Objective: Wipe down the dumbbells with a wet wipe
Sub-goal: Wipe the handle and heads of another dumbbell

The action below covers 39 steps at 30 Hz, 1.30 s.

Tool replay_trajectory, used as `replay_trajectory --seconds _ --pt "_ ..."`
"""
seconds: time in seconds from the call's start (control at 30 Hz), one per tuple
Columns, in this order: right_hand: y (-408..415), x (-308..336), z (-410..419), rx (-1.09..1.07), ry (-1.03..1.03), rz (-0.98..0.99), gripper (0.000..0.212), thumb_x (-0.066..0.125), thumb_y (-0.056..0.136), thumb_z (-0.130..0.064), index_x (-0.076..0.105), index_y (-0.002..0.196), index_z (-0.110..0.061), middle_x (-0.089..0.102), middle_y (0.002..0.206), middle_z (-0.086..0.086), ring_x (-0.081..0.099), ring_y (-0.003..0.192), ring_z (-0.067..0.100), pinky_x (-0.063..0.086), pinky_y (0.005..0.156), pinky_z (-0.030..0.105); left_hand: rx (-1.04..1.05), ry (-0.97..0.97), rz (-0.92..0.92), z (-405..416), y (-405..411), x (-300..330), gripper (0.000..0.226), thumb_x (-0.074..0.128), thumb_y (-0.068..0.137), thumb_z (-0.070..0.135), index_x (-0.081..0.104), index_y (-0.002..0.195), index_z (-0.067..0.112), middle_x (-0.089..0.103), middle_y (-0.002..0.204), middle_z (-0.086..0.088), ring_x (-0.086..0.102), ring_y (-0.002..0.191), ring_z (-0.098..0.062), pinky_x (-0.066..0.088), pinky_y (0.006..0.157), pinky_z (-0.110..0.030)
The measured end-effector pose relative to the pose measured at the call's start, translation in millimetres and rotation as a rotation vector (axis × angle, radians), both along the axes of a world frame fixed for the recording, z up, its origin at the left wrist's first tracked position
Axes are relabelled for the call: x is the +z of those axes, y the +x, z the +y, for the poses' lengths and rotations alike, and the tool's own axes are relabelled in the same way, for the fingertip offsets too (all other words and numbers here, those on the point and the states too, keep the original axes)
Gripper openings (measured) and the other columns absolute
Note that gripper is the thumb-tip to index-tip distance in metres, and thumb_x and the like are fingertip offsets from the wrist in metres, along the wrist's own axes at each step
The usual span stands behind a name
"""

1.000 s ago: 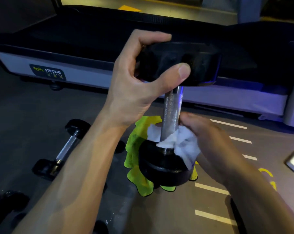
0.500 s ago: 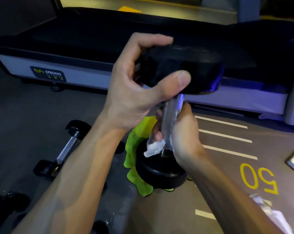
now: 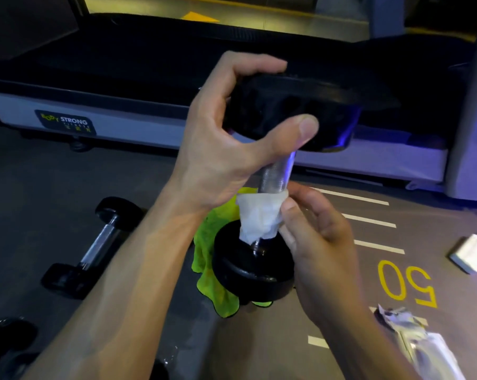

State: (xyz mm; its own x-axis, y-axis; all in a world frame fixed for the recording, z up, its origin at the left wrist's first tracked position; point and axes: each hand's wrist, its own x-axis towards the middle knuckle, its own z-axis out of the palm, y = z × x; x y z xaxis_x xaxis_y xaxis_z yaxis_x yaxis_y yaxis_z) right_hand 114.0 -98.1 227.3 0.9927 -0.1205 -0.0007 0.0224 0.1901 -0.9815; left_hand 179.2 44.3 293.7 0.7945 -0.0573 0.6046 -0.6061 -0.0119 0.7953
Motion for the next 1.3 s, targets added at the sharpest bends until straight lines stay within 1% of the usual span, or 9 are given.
replay_trajectory --seconds 0.17,0.27,0.53,0.67,0.77,0.87,1.03,1.2,1.3 --pt "25 10 -8 0.211 -0.045 0.291 0.034 0.06 0.081 -0.033 0.073 0.085 -0.002 0.073 0.098 0.027 0.067 0.093 0.04 0.049 0.091 0.05 -0.013 -0.018 0.008 1 0 0 0.051 0.08 0.082 0.025 0.055 0.124 0.01 0.063 0.112 0.002 0.064 0.099 -0.005 0.05 0.088 -0.024" --pt "41 30 4 0.345 0.269 0.513 0.015 0.056 0.077 -0.021 0.056 0.071 -0.007 0.053 0.078 0.018 0.055 0.073 0.026 0.049 0.078 0.038 -0.018 -0.027 0.014 2 0 -1 0.05 0.079 0.083 0.024 0.055 0.124 0.009 0.063 0.114 0.0 0.063 0.1 -0.004 0.05 0.089 -0.023" --pt "40 31 27 0.179 0.003 0.324 0.059 0.034 0.1 -0.033 0.054 0.055 -0.001 0.049 0.045 0.017 0.048 0.041 0.03 0.04 0.044 0.028 -0.022 -0.082 0.042 8 2 -3 0.049 0.077 0.084 0.022 0.053 0.124 0.008 0.062 0.115 -0.004 0.065 0.101 -0.006 0.052 0.089 -0.025" --pt "25 29 28 0.033 -0.063 0.215 0.062 0.038 0.106 -0.033 0.074 0.055 -0.03 0.072 0.06 -0.002 0.068 0.057 0.008 0.053 0.063 0.027 0.009 -0.047 0.025 8 1 -3 0.049 0.078 0.084 0.025 0.054 0.124 0.009 0.063 0.114 -0.003 0.065 0.102 -0.007 0.051 0.09 -0.026" --pt "4 16 29 0.117 0.11 -0.041 0.044 0.035 0.109 -0.034 0.077 0.105 -0.021 0.079 0.107 0.005 0.073 0.104 0.015 0.051 0.102 0.041 0.042 -0.045 0.029 7 0 -2 0.049 0.078 0.085 0.025 0.055 0.124 0.007 0.064 0.111 0.001 0.064 0.098 -0.002 0.051 0.087 -0.021" --pt "2 9 21 0.186 0.068 -0.119 0.037 0.038 0.111 -0.028 0.067 0.133 -0.022 0.074 0.126 0.005 0.067 0.123 0.022 0.045 0.11 0.052 0.046 -0.069 0.047 8 1 -2 0.048 0.078 0.086 0.026 0.055 0.124 0.009 0.063 0.111 -0.002 0.064 0.098 -0.004 0.051 0.087 -0.022" --pt "30 25 28 0.16 0.101 0.321 0.056 0.044 0.105 -0.041 0.071 0.062 -0.016 0.068 0.063 0.008 0.064 0.058 0.025 0.053 0.066 0.045 -0.003 -0.08 0.047 10 2 -4 0.047 0.077 0.085 0.025 0.054 0.124 0.01 0.063 0.116 -0.003 0.065 0.104 -0.009 0.052 0.091 -0.028" --pt "51 31 33 0.207 0.204 0.435 0.044 0.04 0.1 -0.034 0.054 0.064 -0.012 0.049 0.062 0.016 0.039 0.042 0.023 0.037 0.05 0.033 0.001 -0.088 0.049 10 5 -4 0.047 0.077 0.085 0.026 0.054 0.123 0.011 0.062 0.113 -0.004 0.064 0.102 -0.009 0.052 0.09 -0.029" --pt "41 33 40 0.048 0.154 0.21 0.052 0.038 0.105 -0.025 0.063 0.062 -0.013 0.063 0.056 0.006 0.059 0.05 0.025 0.05 0.061 0.032 0.022 -0.096 0.055 11 7 -5 0.044 0.076 0.086 0.028 0.055 0.122 0.013 0.062 0.112 -0.003 0.063 0.102 -0.009 0.052 0.09 -0.029"
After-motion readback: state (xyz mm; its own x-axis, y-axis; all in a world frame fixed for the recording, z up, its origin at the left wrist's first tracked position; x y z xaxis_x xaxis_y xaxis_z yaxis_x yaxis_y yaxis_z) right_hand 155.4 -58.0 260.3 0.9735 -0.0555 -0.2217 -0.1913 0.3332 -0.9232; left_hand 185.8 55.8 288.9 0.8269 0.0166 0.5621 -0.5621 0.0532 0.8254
